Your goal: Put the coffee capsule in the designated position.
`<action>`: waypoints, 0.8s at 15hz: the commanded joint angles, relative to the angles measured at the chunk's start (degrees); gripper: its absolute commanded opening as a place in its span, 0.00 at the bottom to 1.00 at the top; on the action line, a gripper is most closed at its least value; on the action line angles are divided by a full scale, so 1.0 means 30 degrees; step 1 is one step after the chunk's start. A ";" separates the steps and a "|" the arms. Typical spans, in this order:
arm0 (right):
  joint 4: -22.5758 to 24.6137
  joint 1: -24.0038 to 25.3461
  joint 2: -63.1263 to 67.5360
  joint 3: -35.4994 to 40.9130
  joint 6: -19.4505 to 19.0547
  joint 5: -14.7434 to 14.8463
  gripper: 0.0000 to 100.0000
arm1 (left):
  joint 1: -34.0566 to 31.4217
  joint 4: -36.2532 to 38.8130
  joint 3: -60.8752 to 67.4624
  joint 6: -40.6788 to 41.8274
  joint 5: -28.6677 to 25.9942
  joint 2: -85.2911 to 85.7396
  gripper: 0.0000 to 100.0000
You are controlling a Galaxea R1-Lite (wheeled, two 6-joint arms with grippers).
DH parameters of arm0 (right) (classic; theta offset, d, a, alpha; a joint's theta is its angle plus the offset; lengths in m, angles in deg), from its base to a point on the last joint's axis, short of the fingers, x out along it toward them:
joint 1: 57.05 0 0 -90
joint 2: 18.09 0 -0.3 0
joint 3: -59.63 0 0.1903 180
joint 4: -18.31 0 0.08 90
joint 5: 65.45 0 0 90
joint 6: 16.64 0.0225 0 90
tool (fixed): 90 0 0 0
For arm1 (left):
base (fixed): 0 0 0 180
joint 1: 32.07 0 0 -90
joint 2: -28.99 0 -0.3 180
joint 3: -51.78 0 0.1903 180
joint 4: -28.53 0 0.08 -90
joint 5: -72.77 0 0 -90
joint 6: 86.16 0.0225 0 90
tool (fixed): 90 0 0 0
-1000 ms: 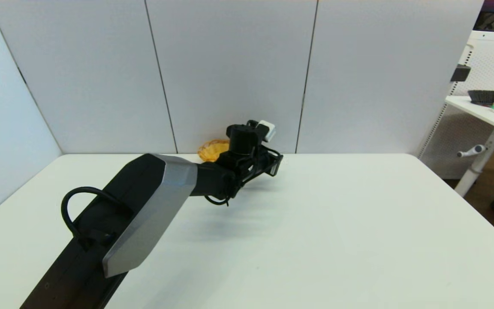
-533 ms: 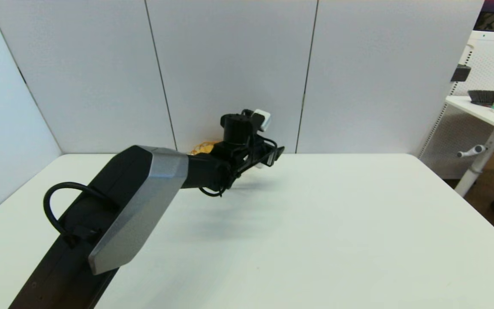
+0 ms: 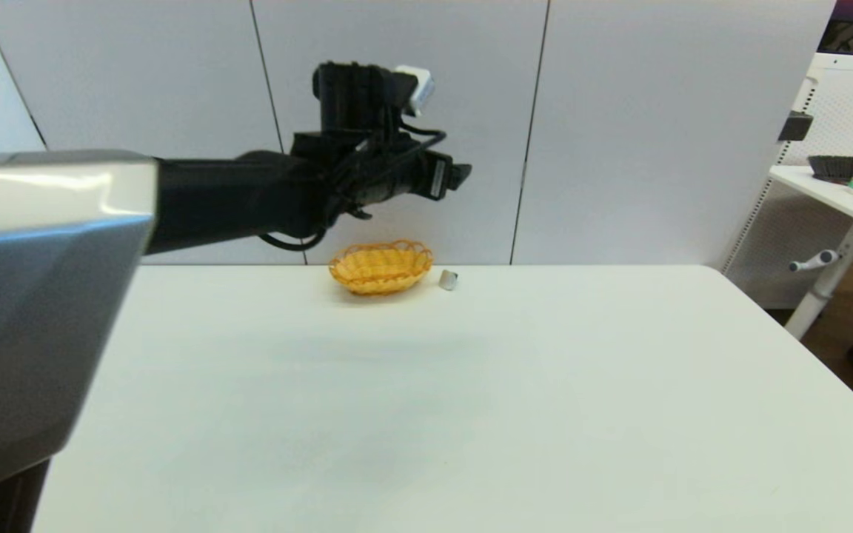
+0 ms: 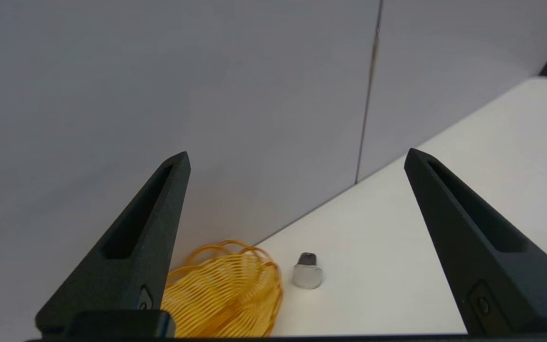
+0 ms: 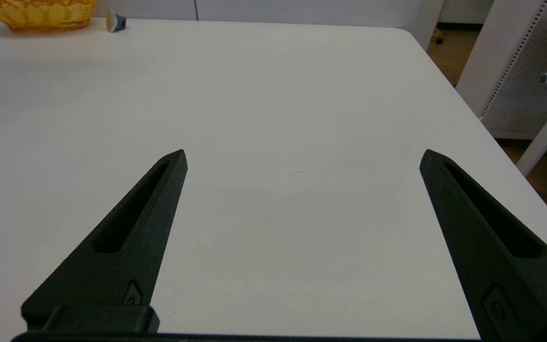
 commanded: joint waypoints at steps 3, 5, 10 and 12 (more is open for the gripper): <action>0.0000 0.0002 0.0024 0.0000 -0.0015 -0.0015 1.00 | -0.0999 -1.0006 0.0116 0.1126 0.4492 1.0865 1.00; 0.0000 0.0002 0.0024 0.0000 -0.0015 -0.0015 1.00 | -0.1790 -1.2320 0.0467 0.1653 0.5283 1.3472 1.00; 0.0000 0.0002 0.0024 0.0000 -0.0015 -0.0015 1.00 | -0.3841 -1.6451 0.1962 0.2386 0.5341 1.7925 1.00; 0.0000 0.0002 0.0024 0.0000 -0.0015 -0.0015 1.00 | -0.4837 -1.6363 0.4862 0.2180 0.5341 2.0269 1.00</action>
